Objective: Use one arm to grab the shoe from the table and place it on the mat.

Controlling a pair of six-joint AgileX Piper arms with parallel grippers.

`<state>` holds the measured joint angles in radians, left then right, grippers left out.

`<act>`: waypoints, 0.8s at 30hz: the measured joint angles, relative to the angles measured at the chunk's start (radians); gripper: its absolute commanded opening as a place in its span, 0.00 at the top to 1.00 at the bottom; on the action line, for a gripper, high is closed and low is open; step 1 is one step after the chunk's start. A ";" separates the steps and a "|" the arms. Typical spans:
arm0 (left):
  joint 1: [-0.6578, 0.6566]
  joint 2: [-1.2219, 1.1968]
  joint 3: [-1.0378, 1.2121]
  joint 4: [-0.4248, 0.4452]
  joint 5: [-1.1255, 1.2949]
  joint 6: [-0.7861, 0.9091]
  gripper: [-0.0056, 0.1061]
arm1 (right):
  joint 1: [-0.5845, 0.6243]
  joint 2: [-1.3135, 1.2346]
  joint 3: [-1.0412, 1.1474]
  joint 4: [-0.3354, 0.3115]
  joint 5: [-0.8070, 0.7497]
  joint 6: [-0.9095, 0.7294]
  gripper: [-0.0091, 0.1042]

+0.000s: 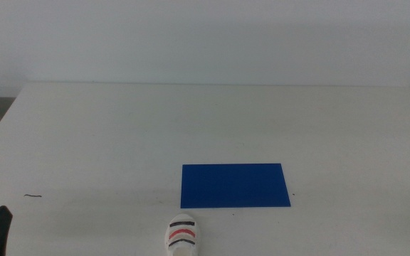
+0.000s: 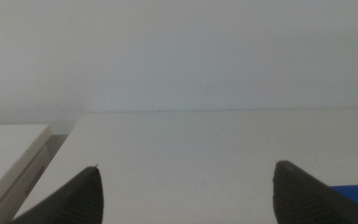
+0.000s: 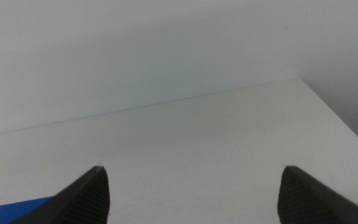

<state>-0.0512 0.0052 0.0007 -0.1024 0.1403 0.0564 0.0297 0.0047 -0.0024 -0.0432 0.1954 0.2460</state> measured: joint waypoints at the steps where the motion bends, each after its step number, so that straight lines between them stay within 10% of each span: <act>1: 0.000 0.000 0.000 0.003 0.000 0.000 0.11 | 0.000 0.000 0.000 0.000 0.000 0.000 0.22; 15: -0.012 0.796 -0.842 -0.081 0.889 -0.084 0.11 | 0.000 0.000 0.000 0.000 0.000 0.000 0.22; 24: -0.419 1.303 -1.234 0.018 1.066 -0.567 0.11 | 0.000 0.000 0.000 0.000 0.000 0.000 0.22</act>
<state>-0.4707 1.3081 -1.2338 -0.0843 1.2061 -0.5103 0.0297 0.0047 -0.0024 -0.0432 0.1954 0.2460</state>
